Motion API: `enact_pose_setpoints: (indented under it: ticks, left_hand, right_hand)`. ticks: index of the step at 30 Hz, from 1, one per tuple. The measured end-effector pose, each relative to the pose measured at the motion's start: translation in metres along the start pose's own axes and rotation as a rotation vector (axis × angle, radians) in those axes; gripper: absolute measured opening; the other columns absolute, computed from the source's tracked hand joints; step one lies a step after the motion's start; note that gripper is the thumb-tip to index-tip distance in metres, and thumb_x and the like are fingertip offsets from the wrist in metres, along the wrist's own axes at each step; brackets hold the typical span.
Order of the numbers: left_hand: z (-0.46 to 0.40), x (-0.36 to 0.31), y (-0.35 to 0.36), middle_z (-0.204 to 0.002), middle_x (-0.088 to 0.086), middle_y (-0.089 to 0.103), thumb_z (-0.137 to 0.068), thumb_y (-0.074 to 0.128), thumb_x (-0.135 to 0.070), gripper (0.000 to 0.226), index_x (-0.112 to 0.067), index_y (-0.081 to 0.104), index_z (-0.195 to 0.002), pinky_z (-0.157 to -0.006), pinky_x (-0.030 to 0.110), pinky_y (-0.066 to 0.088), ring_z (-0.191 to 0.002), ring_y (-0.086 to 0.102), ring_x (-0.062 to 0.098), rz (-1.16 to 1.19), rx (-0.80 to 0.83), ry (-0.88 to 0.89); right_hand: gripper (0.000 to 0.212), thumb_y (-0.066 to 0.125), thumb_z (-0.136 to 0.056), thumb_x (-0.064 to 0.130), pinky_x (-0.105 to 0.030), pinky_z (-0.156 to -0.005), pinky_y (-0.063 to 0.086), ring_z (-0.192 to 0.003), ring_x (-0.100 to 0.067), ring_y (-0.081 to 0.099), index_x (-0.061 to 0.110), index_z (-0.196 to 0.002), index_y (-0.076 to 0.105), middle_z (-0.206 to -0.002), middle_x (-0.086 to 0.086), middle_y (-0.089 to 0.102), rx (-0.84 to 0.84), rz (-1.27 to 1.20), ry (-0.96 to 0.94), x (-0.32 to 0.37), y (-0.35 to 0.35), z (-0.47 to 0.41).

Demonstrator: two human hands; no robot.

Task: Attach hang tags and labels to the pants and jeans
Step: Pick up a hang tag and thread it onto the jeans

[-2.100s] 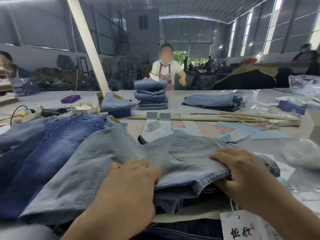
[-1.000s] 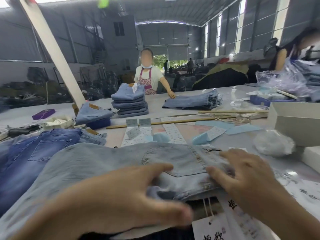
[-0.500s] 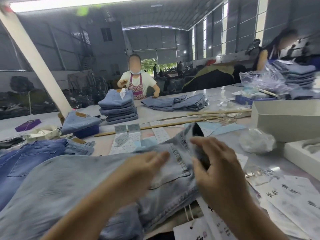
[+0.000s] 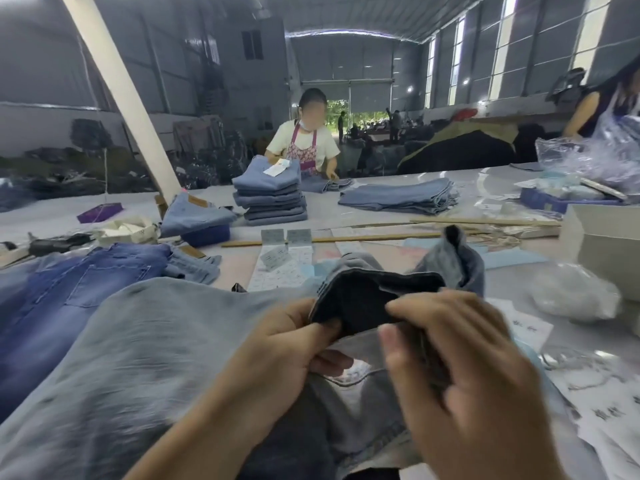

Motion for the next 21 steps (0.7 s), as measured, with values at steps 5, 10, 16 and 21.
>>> enact_pose_setpoints:
  ticks: [5,10,16,21]
  left_hand:
    - [0.000,0.009,-0.005,-0.074,0.011,0.069,-0.070,0.060,-0.022,0.023,-0.004,0.068,-0.082,-0.054,0.021,0.052,-0.056,0.063,0.014,-0.049,-0.026,0.036]
    - [-0.002,0.011,-0.006,-0.083,-0.002,0.073,-0.063,0.064,-0.027,0.028,-0.026,0.071,-0.090,-0.071,0.033,0.056,-0.077,0.069,0.016,-0.283,-0.002,0.032]
    - [0.009,-0.032,0.011,-0.137,-0.031,0.022,-0.066,0.070,-0.034,0.102,-0.060,0.004,-0.139,-0.090,0.015,0.033,-0.118,0.033,-0.001,-1.031,-0.113,0.282]
    - [-0.001,-0.063,0.037,-0.105,-0.023,0.060,-0.088,0.062,-0.039,0.027,-0.040,0.064,-0.114,-0.076,-0.001,0.035,-0.095,0.046,-0.006,-1.213,0.103,0.406]
  right_hand:
    - [0.019,0.061,-0.074,0.043,-0.027,-0.083,0.033,-0.093,-0.013,0.039,0.024,-0.073,0.063,-0.092,0.004,0.044,-0.088,0.135,0.368,-0.030,-0.024,0.009]
    - [0.029,0.068,-0.079,0.042,-0.026,-0.067,0.042,-0.074,-0.007,0.052,0.023,-0.069,0.049,-0.084,0.006,0.054,0.115,-0.017,0.711,-0.067,-0.016,0.004]
    - [0.046,0.066,-0.073,0.010,-0.021,-0.052,0.048,-0.065,-0.003,0.061,0.036,-0.095,0.036,-0.087,0.010,0.061,0.282,-0.102,0.737,-0.053,0.004,0.006]
    - [0.050,0.060,-0.068,-0.002,-0.016,-0.057,0.043,-0.070,-0.003,0.057,0.034,-0.098,0.041,-0.087,0.021,0.060,0.206,-0.086,0.598,-0.046,0.003,0.012]
Point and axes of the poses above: each hand's wrist, its own z-axis away from the middle knuckle, its own y-axis out of the palm, x = y × z, the point moved 8 cm from there along -z, towards the middle knuckle
